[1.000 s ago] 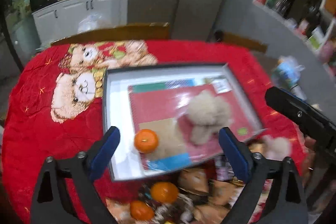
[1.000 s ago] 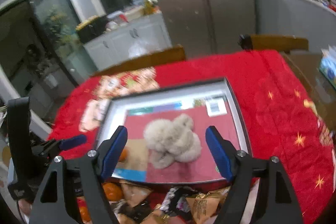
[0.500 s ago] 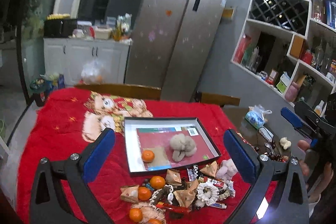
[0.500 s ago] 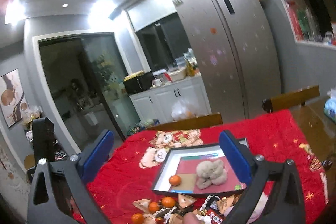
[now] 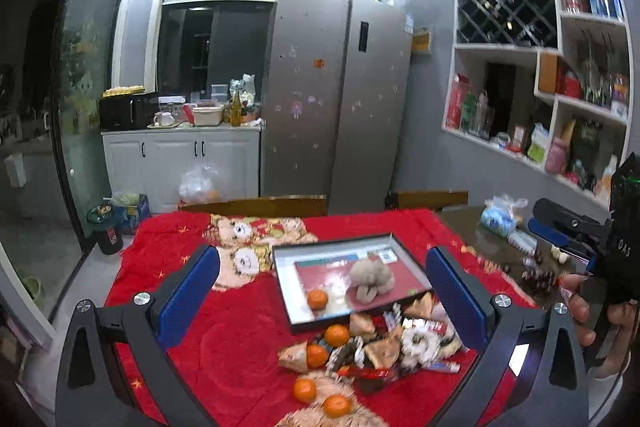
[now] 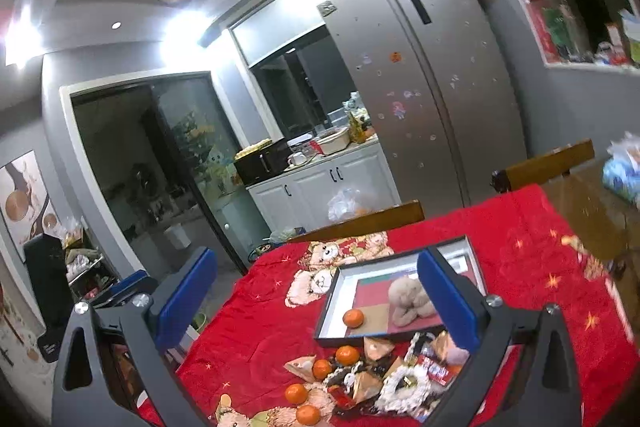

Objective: Organize objects
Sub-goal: 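Withdraw both open tools from the box back toward the fruit pile, then grasp another mandarin orange beside the plush pile with the left tool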

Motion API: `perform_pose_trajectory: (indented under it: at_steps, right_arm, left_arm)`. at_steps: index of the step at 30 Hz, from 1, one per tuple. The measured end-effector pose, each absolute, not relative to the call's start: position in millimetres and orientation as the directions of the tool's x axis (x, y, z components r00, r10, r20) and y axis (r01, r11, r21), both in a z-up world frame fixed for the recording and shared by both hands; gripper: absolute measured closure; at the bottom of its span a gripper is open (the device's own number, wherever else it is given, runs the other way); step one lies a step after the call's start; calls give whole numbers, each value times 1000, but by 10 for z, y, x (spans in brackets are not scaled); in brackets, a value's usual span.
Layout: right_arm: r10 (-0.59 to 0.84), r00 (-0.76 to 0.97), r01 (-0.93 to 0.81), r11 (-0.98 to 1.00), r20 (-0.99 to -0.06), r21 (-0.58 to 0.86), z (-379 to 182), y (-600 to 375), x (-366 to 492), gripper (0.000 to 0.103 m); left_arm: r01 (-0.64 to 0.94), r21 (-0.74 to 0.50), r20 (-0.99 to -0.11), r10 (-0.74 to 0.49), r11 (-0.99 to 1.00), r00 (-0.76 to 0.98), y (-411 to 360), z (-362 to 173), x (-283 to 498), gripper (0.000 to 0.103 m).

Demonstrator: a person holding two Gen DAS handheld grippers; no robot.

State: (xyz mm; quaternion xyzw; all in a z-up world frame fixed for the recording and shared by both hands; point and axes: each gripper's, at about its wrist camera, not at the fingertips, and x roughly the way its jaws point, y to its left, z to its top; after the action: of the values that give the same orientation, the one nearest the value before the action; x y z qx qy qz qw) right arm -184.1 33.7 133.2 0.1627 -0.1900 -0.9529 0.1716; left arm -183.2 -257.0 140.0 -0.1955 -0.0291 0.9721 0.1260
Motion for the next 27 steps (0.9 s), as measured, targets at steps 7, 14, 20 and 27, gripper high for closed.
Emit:
perform_pose_trajectory:
  at_steps: [7,14,20,27]
  right_arm:
    - [-378,-866,227,-880,-328,417,736,-77,-1699,5]
    - [-347,-857,202,-906,-381,371,328,-401,-1619,12]
    - [-390,-811,214,-891,-436,400,-6,-569,-1686,20]
    - [-416,-740,199,-886,-529,419,-469,-733,-1852,37]
  left_arm:
    - [-284,-104,-481,298,-953,-825,-2574,942,-1783,0]
    - [-307,-97,-551,308,-947,-775,-2624,486,-1809,0]
    - [-300,-90,-605,291,-950,-741,-2620,111,-1953,0]
    - [-305,-86,-672,281,-949,-685,-2652,-385,-2226,0]
